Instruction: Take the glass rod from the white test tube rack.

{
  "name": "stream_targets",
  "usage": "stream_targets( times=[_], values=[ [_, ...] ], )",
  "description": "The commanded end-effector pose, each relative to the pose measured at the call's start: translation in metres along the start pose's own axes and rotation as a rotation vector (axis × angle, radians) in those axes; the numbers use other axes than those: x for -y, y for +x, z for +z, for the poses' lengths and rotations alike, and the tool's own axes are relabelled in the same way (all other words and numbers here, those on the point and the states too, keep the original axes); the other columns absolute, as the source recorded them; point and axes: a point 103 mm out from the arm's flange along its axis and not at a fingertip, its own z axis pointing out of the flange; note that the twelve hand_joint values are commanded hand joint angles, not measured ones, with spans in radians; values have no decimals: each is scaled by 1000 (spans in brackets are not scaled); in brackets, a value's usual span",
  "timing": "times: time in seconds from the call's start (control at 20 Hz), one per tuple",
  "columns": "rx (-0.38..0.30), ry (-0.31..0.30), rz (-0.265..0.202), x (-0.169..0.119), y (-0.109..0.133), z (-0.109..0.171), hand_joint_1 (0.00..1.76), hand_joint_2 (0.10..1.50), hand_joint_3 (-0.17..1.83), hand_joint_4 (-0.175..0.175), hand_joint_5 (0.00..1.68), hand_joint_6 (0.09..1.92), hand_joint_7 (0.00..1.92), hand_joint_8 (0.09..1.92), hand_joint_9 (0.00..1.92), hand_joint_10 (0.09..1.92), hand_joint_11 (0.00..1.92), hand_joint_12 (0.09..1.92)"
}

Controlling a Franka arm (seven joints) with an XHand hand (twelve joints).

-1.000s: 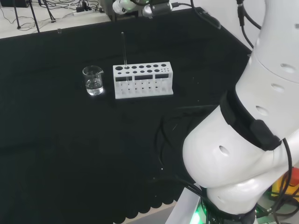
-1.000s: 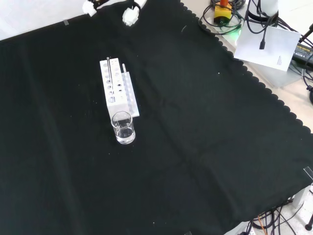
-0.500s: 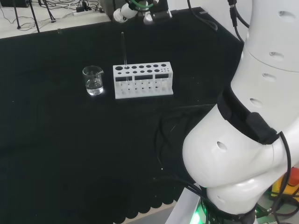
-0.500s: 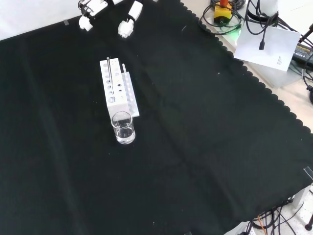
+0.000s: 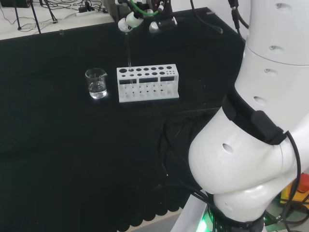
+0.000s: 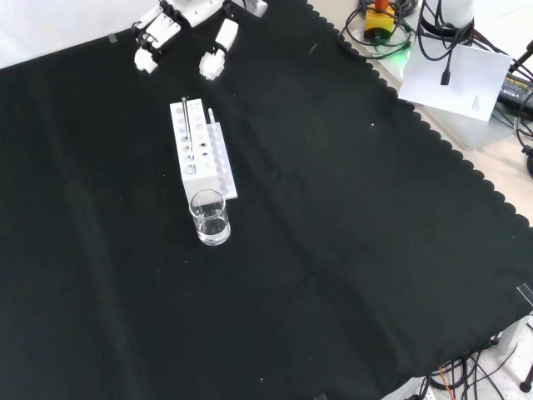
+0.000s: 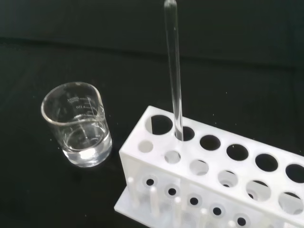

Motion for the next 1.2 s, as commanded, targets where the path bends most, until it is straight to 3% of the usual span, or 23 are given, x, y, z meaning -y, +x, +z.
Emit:
stream_targets(
  times=[0.05,0.85,1.2],
  values=[
    [11,52,1,-7,-2,15,653,1144,-175,-156,119,87,132,943,271,960,3,1485],
    [-8,131,-39,-17,-1,41,574,1194,-175,-171,329,118,157,926,355,932,29,1467],
    [-19,136,-52,-20,-1,45,575,1232,-175,-175,337,185,347,931,593,897,238,1420]
  ],
)
